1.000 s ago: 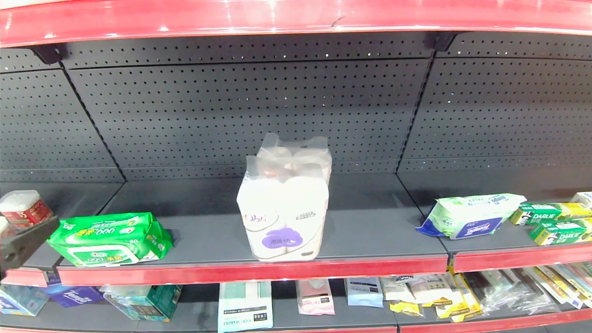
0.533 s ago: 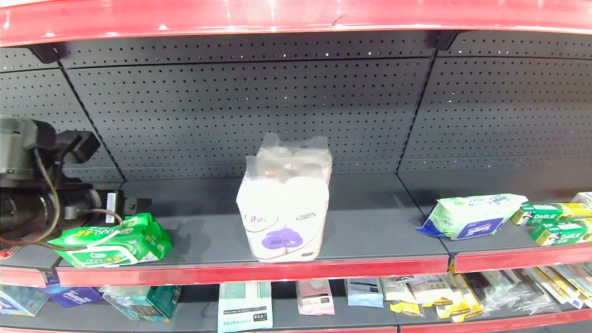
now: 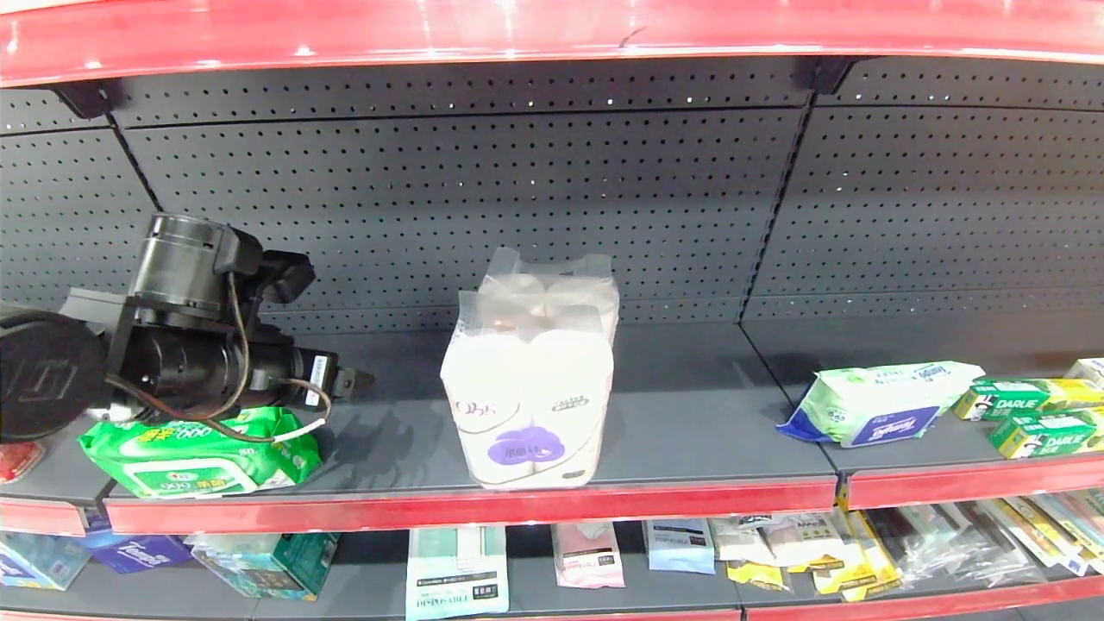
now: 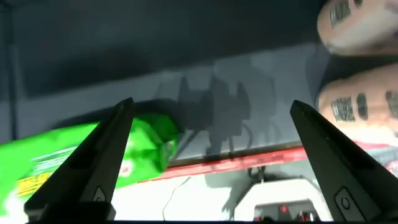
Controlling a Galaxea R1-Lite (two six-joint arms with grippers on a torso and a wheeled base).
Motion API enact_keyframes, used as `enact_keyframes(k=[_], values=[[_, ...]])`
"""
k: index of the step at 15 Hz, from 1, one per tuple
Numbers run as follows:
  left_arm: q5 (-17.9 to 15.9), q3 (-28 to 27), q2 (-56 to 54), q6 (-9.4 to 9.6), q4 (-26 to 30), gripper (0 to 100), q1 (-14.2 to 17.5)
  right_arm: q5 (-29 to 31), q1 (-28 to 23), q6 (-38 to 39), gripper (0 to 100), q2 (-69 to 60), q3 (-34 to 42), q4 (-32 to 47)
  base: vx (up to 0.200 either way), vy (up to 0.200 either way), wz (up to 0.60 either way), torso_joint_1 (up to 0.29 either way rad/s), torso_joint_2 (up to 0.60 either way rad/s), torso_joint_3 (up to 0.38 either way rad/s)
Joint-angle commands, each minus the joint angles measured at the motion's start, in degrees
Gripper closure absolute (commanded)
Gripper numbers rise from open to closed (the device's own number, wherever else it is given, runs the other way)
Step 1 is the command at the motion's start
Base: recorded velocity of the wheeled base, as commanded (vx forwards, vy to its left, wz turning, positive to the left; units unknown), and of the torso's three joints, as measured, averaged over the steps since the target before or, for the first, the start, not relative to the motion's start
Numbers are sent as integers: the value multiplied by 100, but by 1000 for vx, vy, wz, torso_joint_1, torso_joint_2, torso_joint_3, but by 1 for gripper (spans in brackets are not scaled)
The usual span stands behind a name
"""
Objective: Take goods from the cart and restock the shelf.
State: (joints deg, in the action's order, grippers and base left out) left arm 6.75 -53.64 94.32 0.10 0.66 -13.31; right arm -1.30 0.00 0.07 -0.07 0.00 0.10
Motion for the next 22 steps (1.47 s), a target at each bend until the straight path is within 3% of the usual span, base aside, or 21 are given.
enact_keyframes(k=[1,6,11,20,22], values=[[1,-15,245,8,-4,0,-49,-1,0,1,0,7,0,-1,0,0,0,0,0,0],[1,-15,684,17,-347,0,-453,-1,0,1,0,7,0,-1,0,0,0,0,0,0],[1,11,930,8,-373,0,-444,-1,0,1,0,7,0,-1,0,0,0,0,0,0],[-7,-6,1616,8,-901,0,-444,-1,0,1,0,7,0,-1,0,0,0,0,0,0],[-210,-6,1669,8,-910,0,-453,-1,0,10,0,7,0,-1,0,0,0,0,0,0]])
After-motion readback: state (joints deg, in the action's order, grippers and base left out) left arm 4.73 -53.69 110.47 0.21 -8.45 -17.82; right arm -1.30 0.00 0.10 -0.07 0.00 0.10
